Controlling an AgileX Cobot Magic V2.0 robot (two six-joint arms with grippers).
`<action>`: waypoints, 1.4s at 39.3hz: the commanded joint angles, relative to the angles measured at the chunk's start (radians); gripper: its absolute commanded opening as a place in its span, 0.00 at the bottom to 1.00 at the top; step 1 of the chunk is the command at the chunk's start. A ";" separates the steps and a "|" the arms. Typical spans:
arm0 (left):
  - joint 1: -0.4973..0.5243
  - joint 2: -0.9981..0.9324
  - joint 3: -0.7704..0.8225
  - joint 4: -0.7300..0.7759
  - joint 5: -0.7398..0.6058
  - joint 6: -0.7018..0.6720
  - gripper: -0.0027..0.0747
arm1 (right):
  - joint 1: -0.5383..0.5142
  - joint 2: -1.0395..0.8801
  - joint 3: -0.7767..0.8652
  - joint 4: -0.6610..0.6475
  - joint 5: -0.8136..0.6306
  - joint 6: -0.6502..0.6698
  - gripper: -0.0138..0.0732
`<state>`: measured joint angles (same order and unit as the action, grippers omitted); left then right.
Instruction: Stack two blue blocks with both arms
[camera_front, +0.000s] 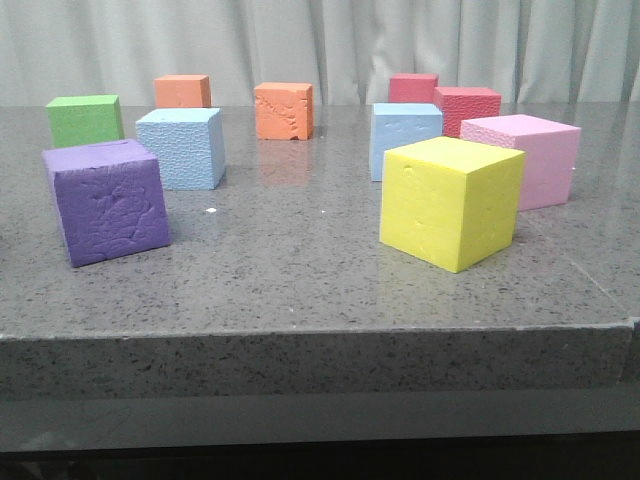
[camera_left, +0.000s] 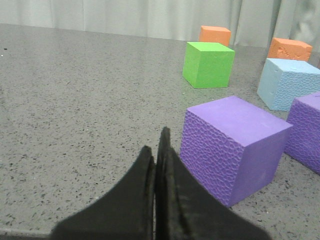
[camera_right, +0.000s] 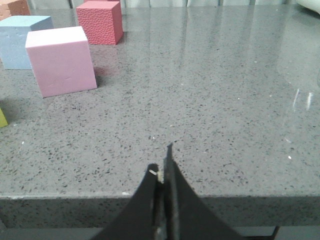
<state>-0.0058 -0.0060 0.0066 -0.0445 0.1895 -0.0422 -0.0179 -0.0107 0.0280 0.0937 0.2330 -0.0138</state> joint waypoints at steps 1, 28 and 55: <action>0.002 -0.016 0.002 -0.007 -0.087 -0.004 0.01 | -0.004 -0.018 -0.006 0.003 -0.077 -0.006 0.08; 0.002 -0.016 0.002 -0.032 -0.270 -0.004 0.01 | -0.004 -0.018 -0.006 0.137 -0.187 -0.004 0.08; -0.006 0.099 -0.232 -0.067 -0.389 -0.012 0.01 | -0.004 0.021 -0.281 0.007 -0.112 -0.006 0.08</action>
<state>-0.0058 0.0324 -0.1356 -0.1228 -0.1608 -0.0458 -0.0179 -0.0107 -0.1532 0.1537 0.1225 -0.0138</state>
